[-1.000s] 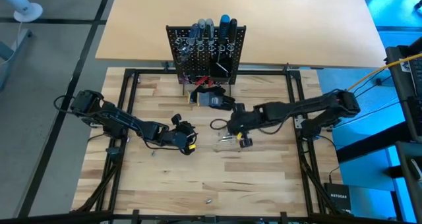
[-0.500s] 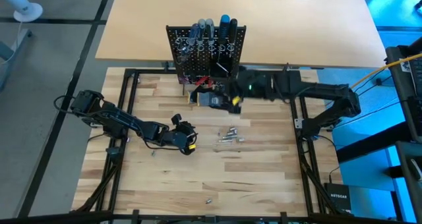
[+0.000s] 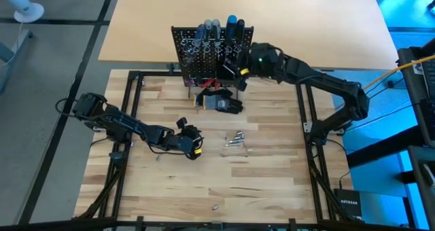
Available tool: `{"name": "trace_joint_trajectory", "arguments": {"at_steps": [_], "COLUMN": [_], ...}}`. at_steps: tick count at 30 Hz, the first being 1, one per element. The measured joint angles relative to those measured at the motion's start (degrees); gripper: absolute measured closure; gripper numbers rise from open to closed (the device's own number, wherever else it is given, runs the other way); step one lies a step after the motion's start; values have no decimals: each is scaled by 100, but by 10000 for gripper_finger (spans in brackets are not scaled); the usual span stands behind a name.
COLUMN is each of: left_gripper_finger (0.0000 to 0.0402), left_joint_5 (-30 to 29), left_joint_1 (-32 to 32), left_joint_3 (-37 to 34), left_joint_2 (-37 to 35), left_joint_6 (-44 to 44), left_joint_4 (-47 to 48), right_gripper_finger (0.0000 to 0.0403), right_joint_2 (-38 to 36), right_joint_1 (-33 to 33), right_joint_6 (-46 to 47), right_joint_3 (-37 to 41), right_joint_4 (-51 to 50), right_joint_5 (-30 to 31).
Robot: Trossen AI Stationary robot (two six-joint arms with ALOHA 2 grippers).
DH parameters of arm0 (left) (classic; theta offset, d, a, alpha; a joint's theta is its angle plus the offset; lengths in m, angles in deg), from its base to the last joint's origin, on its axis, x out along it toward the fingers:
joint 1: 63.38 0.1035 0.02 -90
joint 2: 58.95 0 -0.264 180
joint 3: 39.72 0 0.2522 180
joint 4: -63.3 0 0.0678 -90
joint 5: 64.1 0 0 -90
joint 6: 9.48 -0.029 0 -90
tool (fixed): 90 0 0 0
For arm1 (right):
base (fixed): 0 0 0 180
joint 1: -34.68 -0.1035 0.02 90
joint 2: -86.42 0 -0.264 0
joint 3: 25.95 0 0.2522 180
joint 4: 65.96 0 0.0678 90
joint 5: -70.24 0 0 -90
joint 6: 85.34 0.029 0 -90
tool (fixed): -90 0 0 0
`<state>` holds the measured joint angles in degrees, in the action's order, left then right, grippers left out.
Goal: Hang tools onto peg board
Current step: Put the extension bar into the pegboard bin, then put the socket into the pegboard bin
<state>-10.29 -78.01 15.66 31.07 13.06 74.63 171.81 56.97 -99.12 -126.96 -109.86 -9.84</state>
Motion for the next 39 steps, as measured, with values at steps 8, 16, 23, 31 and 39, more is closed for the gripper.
{"name": "trace_joint_trajectory", "arguments": {"at_steps": [8, 16, 23, 31, 39], "left_gripper_finger": [268, 268, 268, 268, 268], "left_joint_5": [0, 1, 1, 1, 0], "left_joint_1": [0, 0, 0, 0, -44], "left_joint_3": [0, 0, -2, 0, -2], "left_joint_2": [0, 0, 0, 0, 0], "left_joint_6": [0, -2, -2, 42, 148], "left_joint_4": [0, 4, 5, 4, 34], "right_gripper_finger": [323, 255, 223, 222, 222], "right_joint_2": [309, 150, -190, -249, -240], "right_joint_1": [104, 95, -555, -2351, -4090], "right_joint_6": [158, 156, 496, 1484, 2972], "right_joint_3": [1, -33, -469, -136, 1071], "right_joint_4": [-15, -475, -2412, -3491, -2980], "right_joint_5": [33, -68, -943, -930, -742]}}
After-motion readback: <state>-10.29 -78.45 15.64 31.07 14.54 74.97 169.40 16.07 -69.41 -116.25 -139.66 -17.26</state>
